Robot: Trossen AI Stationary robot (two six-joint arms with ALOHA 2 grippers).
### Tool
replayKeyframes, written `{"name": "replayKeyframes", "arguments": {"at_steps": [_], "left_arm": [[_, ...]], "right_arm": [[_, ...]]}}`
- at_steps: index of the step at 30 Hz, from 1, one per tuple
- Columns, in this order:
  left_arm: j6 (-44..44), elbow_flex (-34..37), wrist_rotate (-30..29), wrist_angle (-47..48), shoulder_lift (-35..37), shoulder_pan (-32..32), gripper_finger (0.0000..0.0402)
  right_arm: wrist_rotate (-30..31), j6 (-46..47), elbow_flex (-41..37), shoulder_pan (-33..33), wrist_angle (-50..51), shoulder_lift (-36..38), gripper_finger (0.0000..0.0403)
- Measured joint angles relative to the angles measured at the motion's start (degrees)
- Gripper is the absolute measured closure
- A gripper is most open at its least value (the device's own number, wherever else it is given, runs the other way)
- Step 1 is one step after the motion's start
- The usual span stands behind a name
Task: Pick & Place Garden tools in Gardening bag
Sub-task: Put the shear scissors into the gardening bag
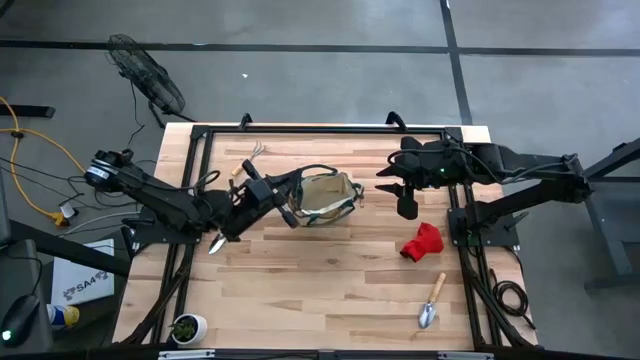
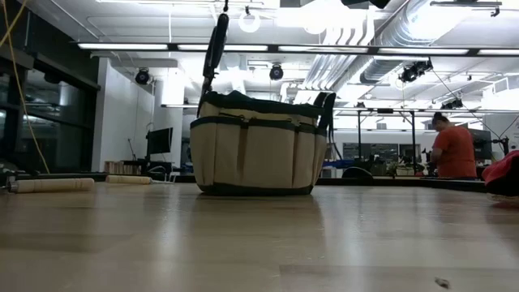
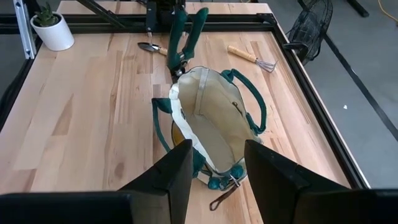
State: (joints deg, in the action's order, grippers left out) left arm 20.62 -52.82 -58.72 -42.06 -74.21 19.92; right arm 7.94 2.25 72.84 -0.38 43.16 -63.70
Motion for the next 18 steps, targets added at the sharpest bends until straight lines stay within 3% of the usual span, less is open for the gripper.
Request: {"name": "replayKeyframes", "arguments": {"at_steps": [5,18], "left_arm": [[2.8,0.0,0.7,-2.5,0.1,0.1,0.0402],[11.1,0.0,-4.3,-5.4,0.1,2.4,0.0402]], "right_arm": [[0.0,-0.3,0.0,0.0,0.0,0.0,0.0264],[-0.3,-0.3,0.0,0.0,0.0,0.0,0.0264]]}}
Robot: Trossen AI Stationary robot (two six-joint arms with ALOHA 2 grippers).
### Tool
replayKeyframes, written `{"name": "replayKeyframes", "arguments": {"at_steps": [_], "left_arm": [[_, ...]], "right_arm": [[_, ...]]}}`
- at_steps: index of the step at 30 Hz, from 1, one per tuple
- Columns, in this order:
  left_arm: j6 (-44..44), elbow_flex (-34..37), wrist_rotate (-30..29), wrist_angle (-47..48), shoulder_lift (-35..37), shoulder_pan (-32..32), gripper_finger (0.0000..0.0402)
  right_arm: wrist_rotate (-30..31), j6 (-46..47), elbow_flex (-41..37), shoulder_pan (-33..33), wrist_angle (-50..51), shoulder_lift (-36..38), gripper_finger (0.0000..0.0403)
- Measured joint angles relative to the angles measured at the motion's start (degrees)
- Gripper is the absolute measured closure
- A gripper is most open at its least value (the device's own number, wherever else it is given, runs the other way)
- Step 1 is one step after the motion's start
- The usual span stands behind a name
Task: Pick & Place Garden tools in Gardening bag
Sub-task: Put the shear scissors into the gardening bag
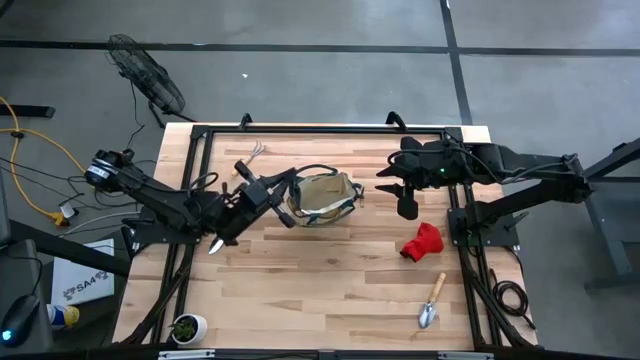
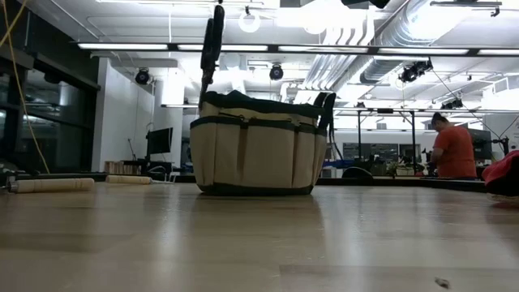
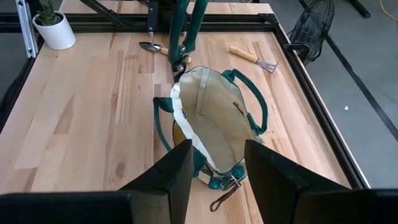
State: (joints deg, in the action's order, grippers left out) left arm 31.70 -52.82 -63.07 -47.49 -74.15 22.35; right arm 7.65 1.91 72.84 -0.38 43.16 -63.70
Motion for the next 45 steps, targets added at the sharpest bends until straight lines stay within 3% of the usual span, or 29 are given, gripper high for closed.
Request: {"name": "replayKeyframes", "arguments": {"at_steps": [6,10,15,19,31,45], "left_arm": [[4.6,2.3,-3.6,-4.4,0.0,1.8,0.0402],[9.3,7.3,-2.8,-18.0,0.0,1.8,0.0402],[12.9,14.1,2.7,-32.8,0.0,1.7,0.0402],[15.2,16.4,3.4,-39.5,0.0,1.7,0.0402],[14.7,16.4,11.7,-41.2,0.0,1.7,0.0402],[13.2,16.4,14.2,-42.0,-3.3,-1.5,0.0402]], "right_arm": [[-0.1,0.4,0.0,0.0,0.0,0.0,0.0264],[-0.1,0.4,0.0,0.0,0.0,0.0,0.0264],[-0.1,0.8,0.0,0.0,0.0,0.0,0.0264],[-0.1,0.8,0.0,0.0,0.0,0.0,0.0264],[-0.1,0.8,0.0,0.0,0.0,0.0,0.0264],[-0.1,0.8,0.0,0.0,-0.1,0.0,0.0264]]}}
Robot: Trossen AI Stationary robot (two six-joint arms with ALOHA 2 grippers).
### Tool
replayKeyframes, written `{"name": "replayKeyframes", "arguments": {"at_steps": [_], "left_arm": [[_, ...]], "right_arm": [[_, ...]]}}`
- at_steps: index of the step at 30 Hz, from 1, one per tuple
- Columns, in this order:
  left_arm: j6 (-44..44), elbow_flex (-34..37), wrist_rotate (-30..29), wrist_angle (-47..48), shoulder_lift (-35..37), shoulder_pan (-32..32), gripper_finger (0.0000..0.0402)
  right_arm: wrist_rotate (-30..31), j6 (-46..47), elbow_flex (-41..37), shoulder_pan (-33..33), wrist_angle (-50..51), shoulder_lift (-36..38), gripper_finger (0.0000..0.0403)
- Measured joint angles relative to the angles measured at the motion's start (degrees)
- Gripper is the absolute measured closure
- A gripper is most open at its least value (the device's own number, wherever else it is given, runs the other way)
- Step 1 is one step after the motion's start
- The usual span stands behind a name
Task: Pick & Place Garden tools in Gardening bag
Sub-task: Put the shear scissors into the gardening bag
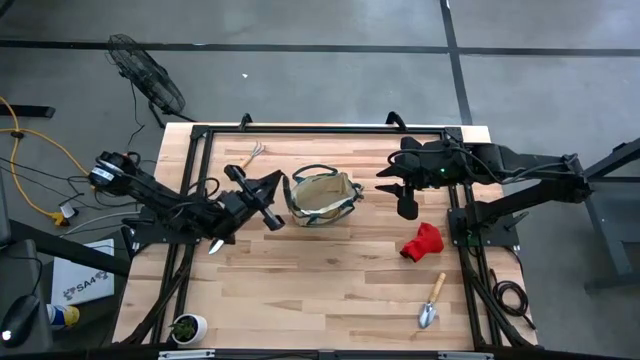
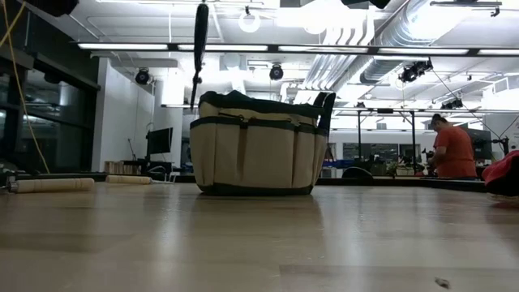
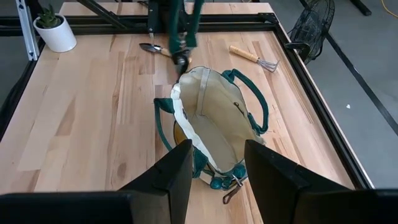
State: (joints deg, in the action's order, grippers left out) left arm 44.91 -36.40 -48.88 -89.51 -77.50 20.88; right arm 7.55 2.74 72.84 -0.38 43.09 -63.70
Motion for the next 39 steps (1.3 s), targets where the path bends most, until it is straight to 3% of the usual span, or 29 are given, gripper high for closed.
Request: {"name": "replayKeyframes", "arguments": {"at_steps": [11,21,39], "left_arm": [[-1.8,0.0,3.4,-0.1,-1.2,-2.3,0.0402],[-2.7,0.0,3.1,-0.2,-3.3,-2.5,0.0402],[3.0,-0.1,3.4,-0.3,-2.5,-2.6,0.0402]], "right_arm": [[0.0,-0.8,0.0,0.0,0.0,0.0,0.0264],[0.0,-0.8,0.0,0.0,0.0,0.0,0.0264],[0.0,-0.8,0.0,0.0,0.0,0.0,0.0264]]}}
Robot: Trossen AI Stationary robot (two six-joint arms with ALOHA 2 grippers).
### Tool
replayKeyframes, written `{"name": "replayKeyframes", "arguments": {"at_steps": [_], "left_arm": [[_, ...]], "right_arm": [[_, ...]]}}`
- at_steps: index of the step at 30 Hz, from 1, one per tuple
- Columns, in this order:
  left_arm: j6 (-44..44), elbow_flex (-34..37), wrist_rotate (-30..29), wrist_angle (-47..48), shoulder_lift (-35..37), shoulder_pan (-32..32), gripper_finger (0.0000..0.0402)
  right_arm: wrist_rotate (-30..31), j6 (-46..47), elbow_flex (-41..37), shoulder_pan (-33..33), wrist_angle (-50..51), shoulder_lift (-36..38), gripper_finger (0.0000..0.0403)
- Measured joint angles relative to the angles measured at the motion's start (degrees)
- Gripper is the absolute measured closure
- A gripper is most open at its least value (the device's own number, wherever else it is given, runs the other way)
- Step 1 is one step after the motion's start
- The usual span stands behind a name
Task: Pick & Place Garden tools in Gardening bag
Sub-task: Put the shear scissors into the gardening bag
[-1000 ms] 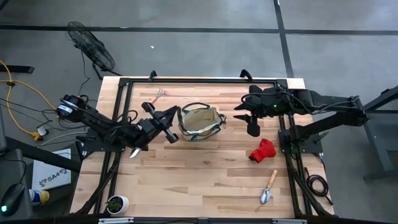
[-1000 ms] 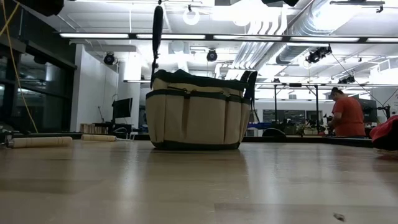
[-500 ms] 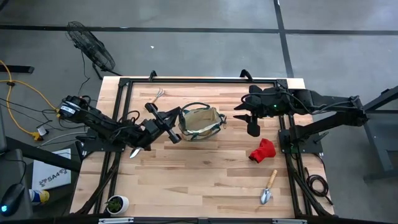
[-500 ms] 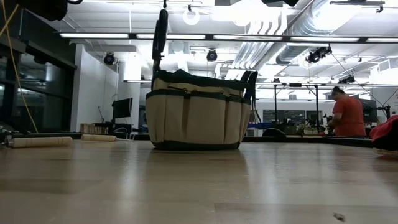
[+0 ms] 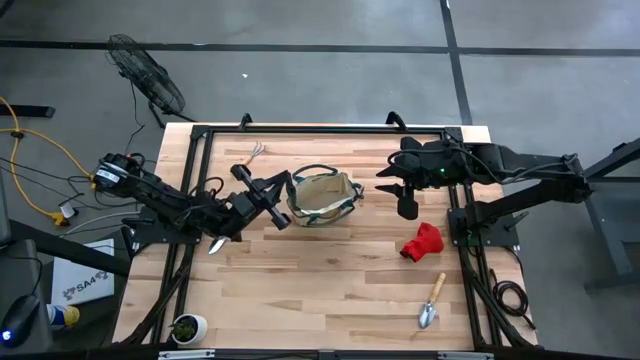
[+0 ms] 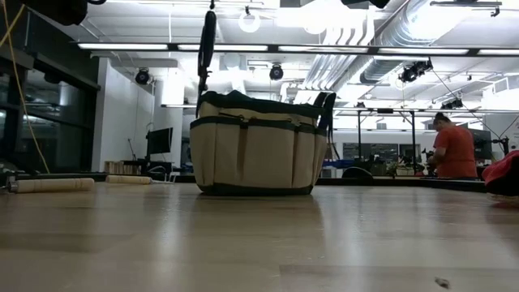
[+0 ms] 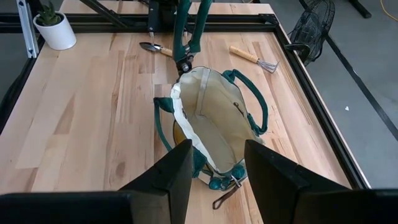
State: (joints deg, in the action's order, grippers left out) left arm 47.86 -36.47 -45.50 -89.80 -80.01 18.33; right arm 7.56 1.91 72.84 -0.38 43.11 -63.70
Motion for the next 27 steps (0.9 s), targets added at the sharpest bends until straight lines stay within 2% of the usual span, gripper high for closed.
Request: {"name": "replayKeyframes", "arguments": {"at_steps": [5,14,27], "left_arm": [[0.5,0.0,0.0,0.0,0.0,-0.4,0.0402],[-2.4,0.0,1.9,0.4,-1.4,-4.8,0.0402],[1.3,0.0,0.1,0.2,-1.2,-4.3,0.0402]], "right_arm": [[0.0,0.0,0.0,0.0,0.0,0.0,0.0264],[0.0,-0.1,0.0,0.0,0.0,0.0,0.0264],[0.0,0.0,0.0,0.0,0.1,0.0,0.0264]]}}
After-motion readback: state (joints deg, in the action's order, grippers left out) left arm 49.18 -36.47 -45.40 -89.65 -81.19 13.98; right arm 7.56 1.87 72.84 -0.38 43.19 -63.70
